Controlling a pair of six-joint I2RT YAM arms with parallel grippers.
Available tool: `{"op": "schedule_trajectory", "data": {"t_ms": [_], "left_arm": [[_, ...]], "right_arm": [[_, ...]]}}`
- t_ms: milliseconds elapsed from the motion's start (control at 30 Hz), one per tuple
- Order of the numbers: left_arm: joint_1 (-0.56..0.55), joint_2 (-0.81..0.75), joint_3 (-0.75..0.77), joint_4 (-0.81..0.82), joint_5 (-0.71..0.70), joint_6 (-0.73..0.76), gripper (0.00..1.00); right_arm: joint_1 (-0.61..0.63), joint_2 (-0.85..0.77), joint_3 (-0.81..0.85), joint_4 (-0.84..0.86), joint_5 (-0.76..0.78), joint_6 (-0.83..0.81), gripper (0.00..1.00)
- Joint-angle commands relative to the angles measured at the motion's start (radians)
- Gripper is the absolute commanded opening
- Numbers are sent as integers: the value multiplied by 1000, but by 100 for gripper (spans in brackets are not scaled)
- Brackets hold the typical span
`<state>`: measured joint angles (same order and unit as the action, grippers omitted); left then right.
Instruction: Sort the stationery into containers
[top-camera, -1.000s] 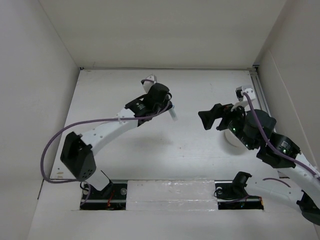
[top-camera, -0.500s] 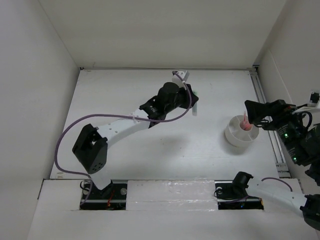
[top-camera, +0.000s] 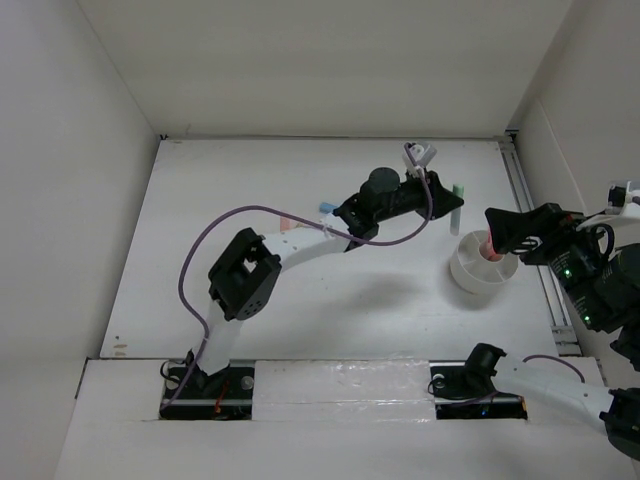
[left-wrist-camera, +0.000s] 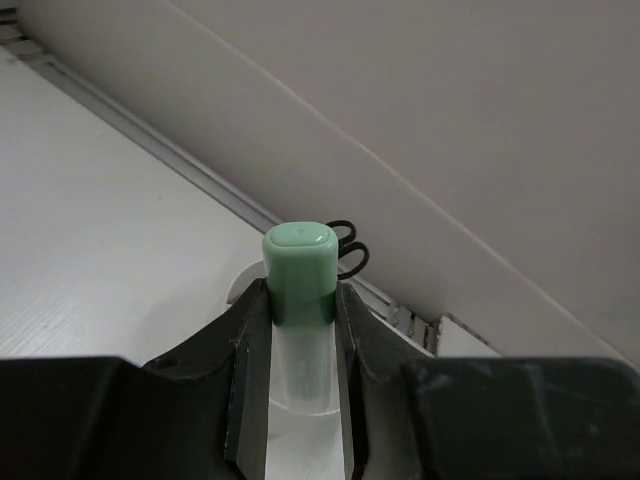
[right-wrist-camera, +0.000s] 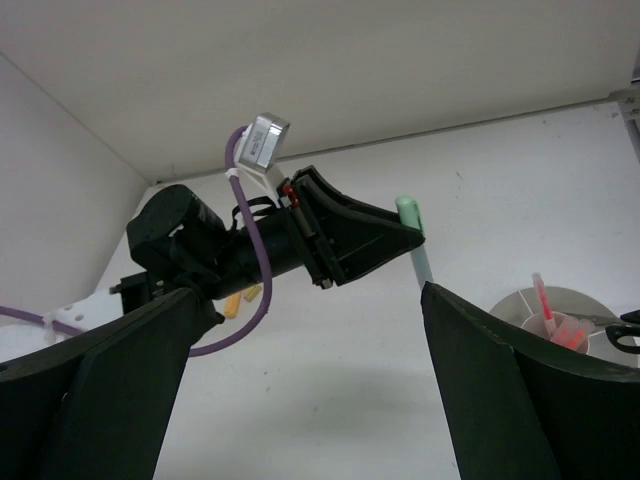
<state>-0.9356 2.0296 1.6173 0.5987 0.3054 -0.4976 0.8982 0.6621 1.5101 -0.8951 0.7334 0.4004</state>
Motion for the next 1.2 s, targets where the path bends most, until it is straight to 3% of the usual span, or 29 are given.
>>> {"op": "schedule_trajectory", "data": {"t_ms": [0, 400, 833, 1167], "left_arm": [[1, 32, 82, 165, 129, -62, 0], [-26, 173, 184, 273, 198, -101, 0], [-35, 244, 144, 383, 170, -101, 0], [-35, 329, 208, 363, 152, -78, 0]], "right_arm": [[8, -2, 15, -8, -32, 12, 99], [8, -30, 6, -27, -86, 21, 99], [8, -50, 15, -57, -100, 31, 99], [8, -59, -4, -38, -146, 31, 99]]}}
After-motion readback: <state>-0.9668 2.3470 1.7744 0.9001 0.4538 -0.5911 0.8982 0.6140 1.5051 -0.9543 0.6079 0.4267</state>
